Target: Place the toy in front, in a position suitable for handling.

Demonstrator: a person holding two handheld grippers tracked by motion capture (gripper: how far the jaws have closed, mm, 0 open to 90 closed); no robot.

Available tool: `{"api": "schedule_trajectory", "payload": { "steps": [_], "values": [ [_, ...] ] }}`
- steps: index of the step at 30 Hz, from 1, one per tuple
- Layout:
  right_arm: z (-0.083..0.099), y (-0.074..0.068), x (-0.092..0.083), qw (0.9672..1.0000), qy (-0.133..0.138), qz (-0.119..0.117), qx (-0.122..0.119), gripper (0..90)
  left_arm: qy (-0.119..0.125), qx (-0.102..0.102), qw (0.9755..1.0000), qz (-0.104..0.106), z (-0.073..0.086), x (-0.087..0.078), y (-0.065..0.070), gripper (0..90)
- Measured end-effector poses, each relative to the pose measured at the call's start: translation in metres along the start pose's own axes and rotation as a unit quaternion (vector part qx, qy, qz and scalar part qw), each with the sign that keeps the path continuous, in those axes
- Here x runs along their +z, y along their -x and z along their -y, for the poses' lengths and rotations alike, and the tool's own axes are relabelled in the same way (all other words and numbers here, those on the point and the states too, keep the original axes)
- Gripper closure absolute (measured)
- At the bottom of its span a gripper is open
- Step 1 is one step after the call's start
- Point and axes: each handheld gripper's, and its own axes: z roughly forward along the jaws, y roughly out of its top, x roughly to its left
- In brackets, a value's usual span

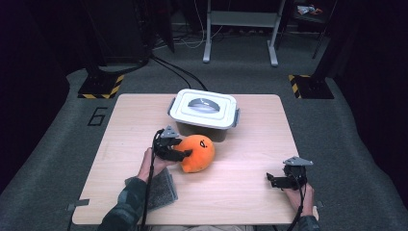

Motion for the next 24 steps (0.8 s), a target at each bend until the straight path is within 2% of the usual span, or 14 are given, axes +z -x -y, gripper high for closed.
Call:
{"api": "schedule_trajectory", "payload": {
  "steps": [5,7,10,14,20,22,23,24],
  "values": [
    [0.000,0.000,0.000,1.0000,0.000,0.000,0.000,3.1,0.003,-0.005,0.9999,-0.008,-0.001,-0.009,0.003,17.7],
    [0.000,0.000,0.000,1.0000,-0.001,0.000,0.000,3.1,0.007,-0.002,0.9998,-0.016,0.000,-0.016,0.004,17.1],
    [0.000,0.000,0.000,1.0000,-0.001,0.001,-0.002,3.1,0.015,-0.015,0.9996,-0.019,0.003,-0.025,0.004,15.3],
    [0.000,0.000,0.000,1.0000,-0.001,0.001,-0.002,3.1,0.010,-0.014,0.9995,-0.027,0.010,-0.038,0.007,14.6],
    [0.000,0.000,0.000,1.0000,0.000,0.000,-0.001,3.1,0.005,-0.029,0.9989,-0.036,0.034,-0.057,0.012,12.3],
    [0.000,0.000,0.000,1.0000,0.000,0.000,-0.003,3.1,0.001,-0.033,0.9984,-0.046,0.042,-0.061,0.013,11.9],
    [0.000,0.000,0.000,1.0000,0.000,0.001,-0.003,3.1,-0.004,-0.040,0.9981,-0.046,0.051,-0.065,0.015,11.5],
    [0.000,0.000,0.000,1.0000,0.000,0.001,-0.003,3.1,-0.004,-0.040,0.9981,-0.046,0.051,-0.065,0.015,11.2]
  ]
}}
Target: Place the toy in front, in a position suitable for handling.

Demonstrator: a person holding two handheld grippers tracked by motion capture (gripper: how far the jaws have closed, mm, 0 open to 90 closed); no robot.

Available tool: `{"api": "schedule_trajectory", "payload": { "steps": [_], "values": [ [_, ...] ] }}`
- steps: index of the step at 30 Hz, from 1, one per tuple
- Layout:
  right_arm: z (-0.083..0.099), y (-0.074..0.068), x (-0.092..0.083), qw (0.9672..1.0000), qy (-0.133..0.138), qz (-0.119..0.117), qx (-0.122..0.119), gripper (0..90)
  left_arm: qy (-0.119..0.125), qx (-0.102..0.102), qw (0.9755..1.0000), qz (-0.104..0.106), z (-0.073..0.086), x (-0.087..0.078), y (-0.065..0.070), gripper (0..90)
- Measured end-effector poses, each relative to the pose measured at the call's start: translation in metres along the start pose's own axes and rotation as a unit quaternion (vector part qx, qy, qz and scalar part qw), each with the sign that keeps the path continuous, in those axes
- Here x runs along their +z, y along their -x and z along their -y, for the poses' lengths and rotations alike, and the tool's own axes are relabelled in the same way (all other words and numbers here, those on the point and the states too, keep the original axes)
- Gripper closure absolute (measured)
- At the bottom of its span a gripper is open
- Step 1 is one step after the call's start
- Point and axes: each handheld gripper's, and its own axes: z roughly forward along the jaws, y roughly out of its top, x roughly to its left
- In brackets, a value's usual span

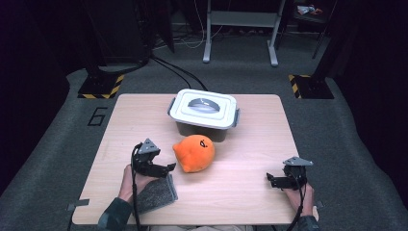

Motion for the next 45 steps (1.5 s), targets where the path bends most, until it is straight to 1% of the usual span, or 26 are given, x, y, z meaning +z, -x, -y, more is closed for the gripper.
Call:
{"api": "schedule_trajectory", "payload": {
  "steps": [3,5,9,13,15,16,17,19,20,21,23,24,26,28,29,30,31,33,34,36,37,38,40,41,44,45],
  "values": [
    [0.000,0.000,0.000,1.0000,-0.001,0.000,0.002,3.1,-0.006,-0.009,0.9999,-0.008,0.017,-0.006,0.001,10.7],
    [0.000,0.000,0.000,1.0000,-0.001,0.000,0.002,3.1,-0.009,-0.013,0.9998,-0.016,0.020,-0.008,0.002,10.6],
    [0.000,0.000,0.000,1.0000,0.000,0.001,0.000,3.1,-0.011,-0.029,0.9994,-0.018,0.033,-0.013,0.007,12.8],
    [0.000,0.000,0.000,1.0000,-0.001,0.001,0.004,3.1,-0.027,-0.032,0.9988,-0.024,0.048,-0.019,0.015,12.7],
    [0.000,0.000,0.000,1.0000,-0.001,0.002,0.007,3.1,-0.041,-0.043,0.9977,-0.033,0.058,-0.023,0.021,12.6],
    [0.000,0.000,0.000,1.0000,-0.001,0.002,0.007,3.1,-0.041,-0.043,0.9977,-0.033,0.058,-0.023,0.021,12.6],
    [0.000,0.000,0.000,1.0000,-0.002,0.001,0.007,3.2,-0.044,-0.046,0.9970,-0.044,0.065,-0.027,0.025,12.6],
    [0.000,0.000,0.000,1.0000,-0.001,0.002,0.008,3.2,-0.049,-0.045,0.9965,-0.051,0.069,-0.029,0.027,12.6],
    [0.000,0.000,0.000,1.0000,-0.001,0.002,0.007,3.3,-0.048,-0.052,0.9961,-0.052,0.072,-0.030,0.028,12.6],
    [0.000,0.000,0.000,1.0000,0.000,0.002,0.005,3.3,-0.057,-0.062,0.9949,-0.055,0.079,-0.030,0.029,12.6],
    [0.000,0.000,0.000,1.0000,0.000,0.003,0.006,3.3,-0.066,-0.063,0.9944,-0.055,0.081,-0.030,0.029,12.8],
    [0.000,0.001,0.000,1.0000,0.001,0.003,0.004,3.3,-0.069,-0.071,0.9936,-0.054,0.084,-0.028,0.030,13.6],
    [0.000,0.000,0.000,1.0000,0.001,0.003,0.005,3.4,-0.085,-0.066,0.9925,-0.057,0.088,-0.024,0.031,15.3],
    [0.000,0.000,0.000,1.0000,0.001,0.003,0.004,3.5,-0.092,-0.068,0.9913,-0.065,0.090,-0.020,0.034,15.9],
    [0.000,0.000,0.000,1.0000,0.002,0.003,0.003,3.6,-0.089,-0.066,0.9915,-0.068,0.090,-0.019,0.035,16.1],
    [0.000,0.000,0.000,1.0000,0.001,0.000,0.000,4.1,-0.096,-0.061,0.9910,-0.070,0.090,-0.019,0.035,17.1],
    [0.001,0.000,0.000,1.0000,0.001,-0.001,0.002,4.1,-0.100,-0.057,0.9900,-0.082,0.091,-0.018,0.038,18.6],
    [0.000,0.000,0.000,1.0000,0.001,-0.001,0.002,4.1,-0.099,-0.056,0.9895,-0.089,0.092,-0.016,0.040,21.5],
    [0.000,0.000,0.000,1.0000,0.001,-0.001,0.002,4.1,-0.101,-0.048,0.9884,-0.102,0.092,-0.015,0.041,21.5],
    [0.000,0.000,0.000,1.0000,0.002,-0.002,-0.001,4.3,-0.104,-0.039,0.9873,-0.114,0.092,-0.014,0.044,26.8],
    [0.000,0.000,0.000,1.0000,0.002,-0.002,-0.001,4.3,-0.100,-0.045,0.9870,-0.117,0.092,-0.014,0.045,26.8],
    [0.001,0.000,0.000,1.0000,0.002,-0.002,-0.002,4.3,-0.099,-0.041,0.9871,-0.119,0.093,-0.015,0.045,28.4],
    [0.001,0.000,0.000,1.0000,0.002,-0.002,-0.001,4.5,-0.091,-0.042,0.9871,-0.125,0.095,-0.017,0.046,38.5],
    [0.001,0.000,0.000,1.0000,0.002,-0.002,-0.002,4.4,-0.087,-0.044,0.9870,-0.127,0.096,-0.018,0.046,38.5],
    [0.001,0.000,-0.001,1.0000,0.001,0.001,0.000,4.4,-0.071,-0.051,0.9866,-0.138,0.099,-0.020,0.045,49.2],
    [0.001,-0.001,-0.001,1.0000,0.003,0.003,-0.001,4.5,-0.071,-0.050,0.9866,-0.138,0.099,-0.021,0.045,51.4]
  ]
}}
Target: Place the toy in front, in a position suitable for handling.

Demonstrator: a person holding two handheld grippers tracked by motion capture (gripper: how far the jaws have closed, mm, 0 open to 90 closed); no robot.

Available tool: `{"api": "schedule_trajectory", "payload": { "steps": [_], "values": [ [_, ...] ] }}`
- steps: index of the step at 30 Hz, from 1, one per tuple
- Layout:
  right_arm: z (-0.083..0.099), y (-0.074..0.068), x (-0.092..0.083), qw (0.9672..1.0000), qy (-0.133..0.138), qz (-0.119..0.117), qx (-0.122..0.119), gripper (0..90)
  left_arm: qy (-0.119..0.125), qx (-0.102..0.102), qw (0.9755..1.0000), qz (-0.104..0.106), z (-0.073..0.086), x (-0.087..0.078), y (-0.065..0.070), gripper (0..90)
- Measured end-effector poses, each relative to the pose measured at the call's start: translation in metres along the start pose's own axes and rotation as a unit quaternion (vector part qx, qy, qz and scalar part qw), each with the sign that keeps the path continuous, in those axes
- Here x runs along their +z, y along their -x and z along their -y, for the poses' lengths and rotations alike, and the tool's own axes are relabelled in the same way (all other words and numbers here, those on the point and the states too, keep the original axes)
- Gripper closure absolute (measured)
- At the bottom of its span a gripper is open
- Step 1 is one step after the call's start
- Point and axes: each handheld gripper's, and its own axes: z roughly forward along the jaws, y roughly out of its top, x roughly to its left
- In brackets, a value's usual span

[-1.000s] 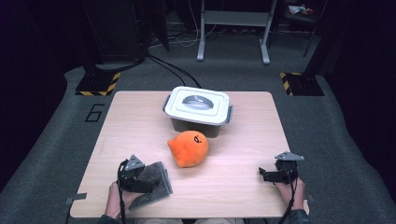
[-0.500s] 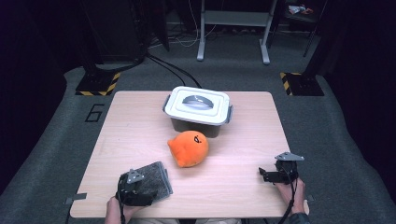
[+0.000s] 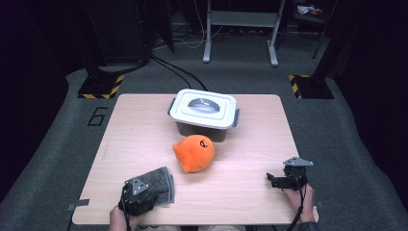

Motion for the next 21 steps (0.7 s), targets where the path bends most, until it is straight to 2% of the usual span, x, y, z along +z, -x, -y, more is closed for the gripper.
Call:
{"api": "schedule_trajectory", "payload": {
  "steps": [2,5,7,9,10,12,21],
  "values": [
    [0.000,0.000,0.000,1.0000,0.001,0.000,-0.003,4.5,0.001,0.003,1.0000,-0.003,0.000,0.000,0.000,53.0],
    [0.000,0.001,0.000,1.0000,-0.001,-0.002,0.001,4.4,0.005,0.001,1.0000,-0.008,0.001,-0.001,-0.001,64.0],
    [0.000,0.001,0.000,1.0000,-0.001,-0.002,-0.002,4.4,0.006,0.004,0.9999,-0.012,0.002,-0.001,-0.002,69.0],
    [0.000,0.001,0.000,1.0000,-0.001,-0.002,-0.004,4.4,0.015,-0.002,0.9998,-0.009,0.003,-0.001,-0.003,71.1],
    [0.000,0.000,0.000,1.0000,-0.002,-0.001,0.002,4.4,0.013,0.001,0.9999,-0.009,0.003,-0.001,-0.004,74.4],
    [0.000,0.001,0.001,1.0000,-0.002,-0.004,0.002,4.4,0.015,0.009,0.9998,-0.003,0.001,0.000,-0.006,76.3],
    [0.000,0.001,0.001,1.0000,-0.002,-0.003,0.000,4.3,0.020,0.017,0.9994,0.024,-0.003,0.003,-0.010,77.0]
  ]
}}
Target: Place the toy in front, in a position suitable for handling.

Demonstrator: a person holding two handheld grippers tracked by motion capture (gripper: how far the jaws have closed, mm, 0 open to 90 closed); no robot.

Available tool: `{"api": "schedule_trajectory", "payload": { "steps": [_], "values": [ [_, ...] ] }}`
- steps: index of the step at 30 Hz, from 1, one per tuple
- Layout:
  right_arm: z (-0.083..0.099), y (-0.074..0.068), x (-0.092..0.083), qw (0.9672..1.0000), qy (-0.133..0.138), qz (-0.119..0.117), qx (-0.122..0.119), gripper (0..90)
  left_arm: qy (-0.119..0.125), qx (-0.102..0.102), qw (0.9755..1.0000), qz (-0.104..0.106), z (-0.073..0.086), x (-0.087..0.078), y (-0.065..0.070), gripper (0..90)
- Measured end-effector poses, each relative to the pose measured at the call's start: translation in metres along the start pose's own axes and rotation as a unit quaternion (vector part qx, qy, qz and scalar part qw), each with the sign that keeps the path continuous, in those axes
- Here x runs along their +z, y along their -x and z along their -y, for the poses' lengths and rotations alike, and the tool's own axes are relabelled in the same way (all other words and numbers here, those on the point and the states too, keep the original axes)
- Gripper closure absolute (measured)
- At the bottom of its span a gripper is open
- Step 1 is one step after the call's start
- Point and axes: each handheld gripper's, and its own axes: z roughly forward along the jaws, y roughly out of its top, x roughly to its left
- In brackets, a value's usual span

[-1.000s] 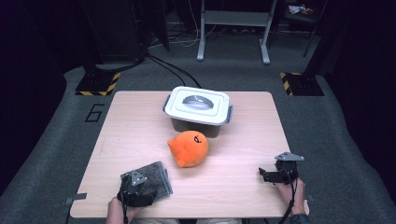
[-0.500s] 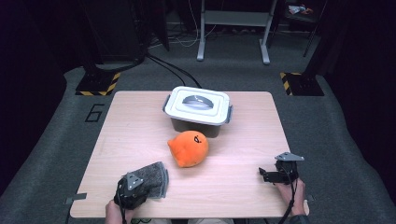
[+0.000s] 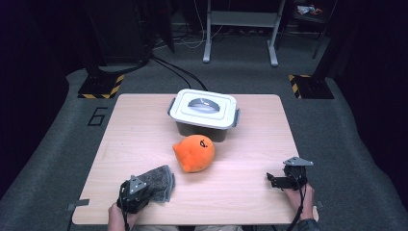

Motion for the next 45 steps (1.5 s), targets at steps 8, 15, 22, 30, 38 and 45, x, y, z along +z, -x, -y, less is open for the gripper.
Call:
{"api": "schedule_trajectory", "payload": {
  "steps": [8,15,22,30,38,45],
  "values": [
    [0.000,0.000,0.000,1.0000,-0.001,0.001,0.002,3.8,-0.005,0.024,0.9994,0.024,-0.007,0.005,0.001,77.1],
    [0.000,0.000,0.001,1.0000,0.001,0.003,0.002,3.8,-0.003,0.033,0.9986,0.040,-0.012,0.010,0.003,77.1],
    [0.000,0.000,0.000,1.0000,0.000,0.004,0.004,3.8,0.000,0.028,0.9986,0.044,-0.012,0.010,0.003,77.2],
    [0.000,0.000,0.001,1.0000,0.001,0.003,0.004,3.9,-0.005,0.036,0.9980,0.051,-0.012,0.006,0.006,77.6],
    [0.000,0.000,0.000,1.0000,0.000,0.003,0.003,3.9,-0.012,0.045,0.9964,0.071,-0.009,0.000,0.014,77.5],
    [0.000,0.000,0.000,1.0000,0.000,0.002,0.004,3.9,-0.004,0.055,0.9954,0.079,-0.011,-0.002,0.025,77.7]
  ]
}}
